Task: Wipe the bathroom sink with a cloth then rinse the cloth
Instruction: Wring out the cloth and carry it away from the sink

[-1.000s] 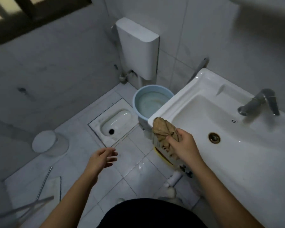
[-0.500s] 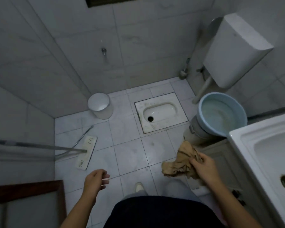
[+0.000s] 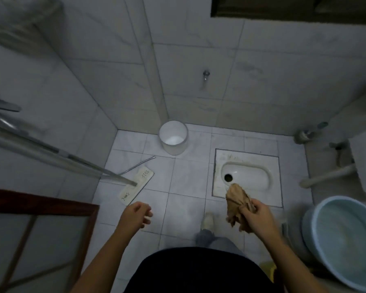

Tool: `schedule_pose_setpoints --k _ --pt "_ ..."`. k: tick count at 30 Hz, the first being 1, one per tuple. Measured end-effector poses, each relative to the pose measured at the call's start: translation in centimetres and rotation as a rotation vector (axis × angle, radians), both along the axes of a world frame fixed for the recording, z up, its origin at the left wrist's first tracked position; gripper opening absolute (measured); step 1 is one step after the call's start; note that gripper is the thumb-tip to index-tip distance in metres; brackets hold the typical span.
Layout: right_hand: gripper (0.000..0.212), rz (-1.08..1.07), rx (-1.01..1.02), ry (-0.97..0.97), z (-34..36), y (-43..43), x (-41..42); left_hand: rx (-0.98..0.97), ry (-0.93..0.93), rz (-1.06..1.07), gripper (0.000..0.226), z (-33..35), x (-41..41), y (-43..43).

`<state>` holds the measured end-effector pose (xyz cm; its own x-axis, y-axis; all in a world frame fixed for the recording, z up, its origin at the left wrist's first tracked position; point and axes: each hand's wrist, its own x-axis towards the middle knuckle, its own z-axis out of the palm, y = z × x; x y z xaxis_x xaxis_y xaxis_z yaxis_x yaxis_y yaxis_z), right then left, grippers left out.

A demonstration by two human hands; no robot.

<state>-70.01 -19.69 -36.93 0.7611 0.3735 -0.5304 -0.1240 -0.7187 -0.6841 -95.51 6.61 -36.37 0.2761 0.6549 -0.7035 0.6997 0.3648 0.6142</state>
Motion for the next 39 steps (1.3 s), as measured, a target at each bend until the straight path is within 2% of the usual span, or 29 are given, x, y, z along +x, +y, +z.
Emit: schedule_pose_setpoints --k 7,13,18,21,25,29,35,39 --pt "0.016 0.473 0.063 0.015 1.7 15.3 6.6 -0.06 0.094 0.445 0.019 -0.7 -4.5 1.5" --pt "0.026 0.602 0.176 0.028 3.8 25.0 8.2 -0.078 0.134 0.618 0.02 -1.2 -6.1 3.8" --pt "0.026 0.587 0.111 -0.002 3.0 28.5 9.4 -0.12 0.111 0.61 0.02 -3.2 -4.1 9.4" --pt "0.024 0.502 0.03 -0.026 2.6 28.8 10.6 -0.147 0.07 0.564 0.019 -4.2 -0.5 14.1" --pt "0.021 0.389 -0.09 -0.096 2.3 28.2 12.1 -0.163 -0.02 0.386 0.016 -3.9 5.6 20.4" --pt "0.018 0.333 -0.151 -0.117 2.1 28.5 13.3 -0.085 -0.081 0.249 0.016 -2.2 9.9 25.5" --pt "0.023 0.417 -0.187 -0.089 1.0 34.9 14.6 -0.037 -0.093 0.256 0.018 -1.4 9.7 29.9" --pt "0.021 0.552 -0.137 -0.049 0.0 43.1 14.1 -0.1 -0.022 0.396 0.02 -2.1 6.1 30.6"
